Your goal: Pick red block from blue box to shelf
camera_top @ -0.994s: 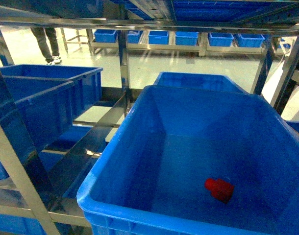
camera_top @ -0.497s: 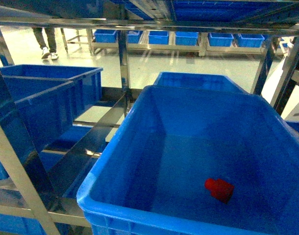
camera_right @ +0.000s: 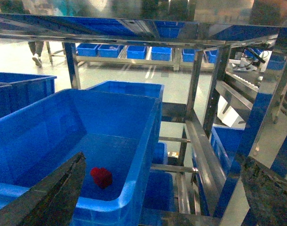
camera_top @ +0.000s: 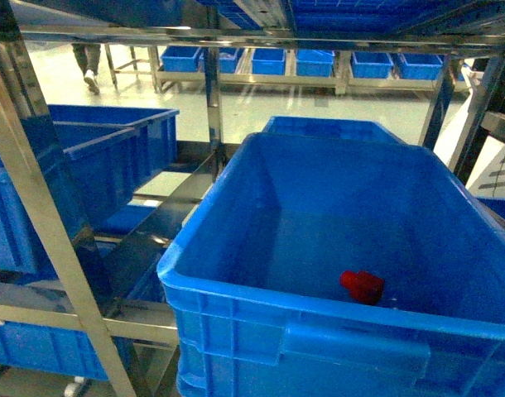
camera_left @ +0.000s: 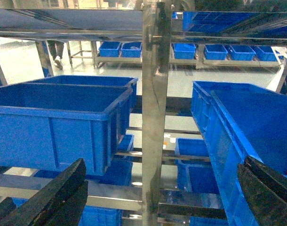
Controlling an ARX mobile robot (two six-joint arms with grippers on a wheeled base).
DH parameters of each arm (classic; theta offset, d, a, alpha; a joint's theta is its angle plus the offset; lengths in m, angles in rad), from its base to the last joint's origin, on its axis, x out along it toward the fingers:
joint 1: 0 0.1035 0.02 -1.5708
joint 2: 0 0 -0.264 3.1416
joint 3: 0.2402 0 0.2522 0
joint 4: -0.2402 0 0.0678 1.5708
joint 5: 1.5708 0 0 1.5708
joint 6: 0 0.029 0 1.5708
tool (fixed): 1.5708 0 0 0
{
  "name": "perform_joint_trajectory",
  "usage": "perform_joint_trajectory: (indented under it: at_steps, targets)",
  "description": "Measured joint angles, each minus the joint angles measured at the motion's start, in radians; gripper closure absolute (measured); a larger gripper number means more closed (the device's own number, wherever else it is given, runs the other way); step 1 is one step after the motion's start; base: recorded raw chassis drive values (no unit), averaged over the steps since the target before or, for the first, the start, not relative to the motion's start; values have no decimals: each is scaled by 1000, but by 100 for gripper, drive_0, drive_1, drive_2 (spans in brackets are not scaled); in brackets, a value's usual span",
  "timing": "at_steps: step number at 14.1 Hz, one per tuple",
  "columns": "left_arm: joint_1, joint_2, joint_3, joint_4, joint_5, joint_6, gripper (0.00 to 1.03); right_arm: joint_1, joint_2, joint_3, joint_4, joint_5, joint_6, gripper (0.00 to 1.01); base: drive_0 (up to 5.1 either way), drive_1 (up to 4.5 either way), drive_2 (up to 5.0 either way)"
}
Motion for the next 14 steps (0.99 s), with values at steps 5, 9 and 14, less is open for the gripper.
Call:
perform_joint_trajectory:
  at_steps: [5,9,14]
  targets:
    - [0,0,0,0,0,0,5,0,0,0,-1,0,0,3,0,0,0]
    - [0,0,0,0,0,0,5,0,0,0,-1,0,0,3,0,0,0]
    - [0,0,0,0,0,0,5,0,0,0,-1,0,0,3,0,0,0]
